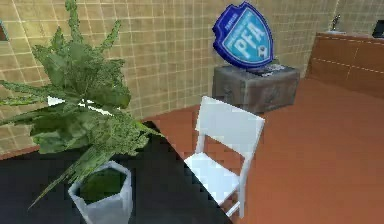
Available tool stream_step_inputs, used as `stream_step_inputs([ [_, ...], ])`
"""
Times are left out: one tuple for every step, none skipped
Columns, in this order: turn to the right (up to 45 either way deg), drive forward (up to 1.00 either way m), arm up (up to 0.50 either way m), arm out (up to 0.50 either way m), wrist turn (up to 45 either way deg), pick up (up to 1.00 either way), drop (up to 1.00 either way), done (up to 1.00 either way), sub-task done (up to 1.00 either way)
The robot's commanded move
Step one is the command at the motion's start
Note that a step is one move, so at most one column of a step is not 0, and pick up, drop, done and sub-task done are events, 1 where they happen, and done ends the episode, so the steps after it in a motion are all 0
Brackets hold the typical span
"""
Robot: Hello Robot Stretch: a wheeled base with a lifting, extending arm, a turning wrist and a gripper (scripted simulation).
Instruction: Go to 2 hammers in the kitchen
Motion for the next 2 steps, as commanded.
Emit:
stream_step_inputs([
  [45.0,0.0,0.0,0.0,0.0,0.0,0.0,0.0,0.0],
  [21.0,0.0,0.0,0.0,0.0,0.0,0.0,0.0,0.0],
])
